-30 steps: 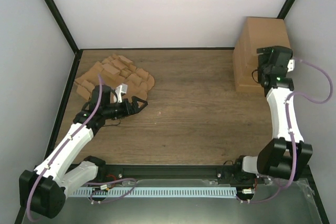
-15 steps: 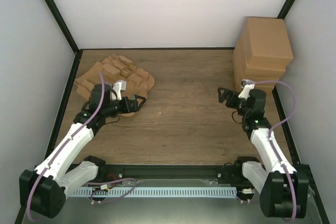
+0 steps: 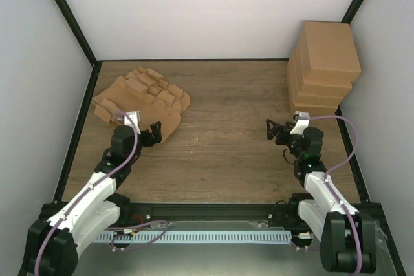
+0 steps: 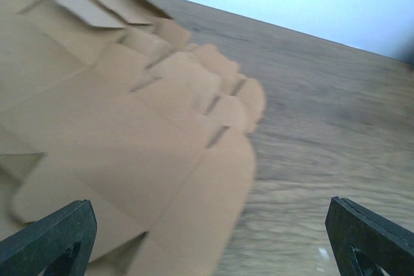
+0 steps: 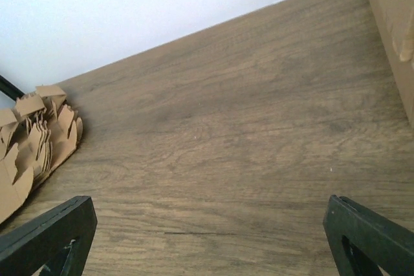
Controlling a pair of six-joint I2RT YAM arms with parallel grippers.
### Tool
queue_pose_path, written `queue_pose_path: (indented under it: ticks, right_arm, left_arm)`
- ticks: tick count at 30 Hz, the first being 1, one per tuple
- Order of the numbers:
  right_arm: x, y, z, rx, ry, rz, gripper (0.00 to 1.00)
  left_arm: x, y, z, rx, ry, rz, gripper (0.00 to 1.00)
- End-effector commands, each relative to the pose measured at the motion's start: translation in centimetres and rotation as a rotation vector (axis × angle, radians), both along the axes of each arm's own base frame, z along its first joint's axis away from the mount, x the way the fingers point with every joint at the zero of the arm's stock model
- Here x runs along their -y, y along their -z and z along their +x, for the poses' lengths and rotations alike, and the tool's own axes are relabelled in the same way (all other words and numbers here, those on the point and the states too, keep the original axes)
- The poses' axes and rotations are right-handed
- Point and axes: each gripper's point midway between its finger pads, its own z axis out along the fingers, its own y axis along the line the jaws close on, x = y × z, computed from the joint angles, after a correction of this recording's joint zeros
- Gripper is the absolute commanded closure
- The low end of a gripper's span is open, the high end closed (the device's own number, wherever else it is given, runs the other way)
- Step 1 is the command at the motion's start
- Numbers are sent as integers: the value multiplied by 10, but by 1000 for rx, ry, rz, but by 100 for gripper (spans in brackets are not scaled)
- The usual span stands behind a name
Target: Fold the paper box
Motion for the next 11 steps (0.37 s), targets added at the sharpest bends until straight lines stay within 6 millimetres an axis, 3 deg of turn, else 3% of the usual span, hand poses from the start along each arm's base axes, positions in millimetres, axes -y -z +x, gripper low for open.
queue_pose_path:
  ticks: [1, 11]
  right_arm:
    - [5, -31, -1, 153, 25, -41, 0]
    - [4, -30, 1, 142, 21, -40, 0]
  left_arm:
    - [-44, 4, 4, 87, -218, 123, 0]
    - [-45, -5, -11, 171, -203, 59, 0]
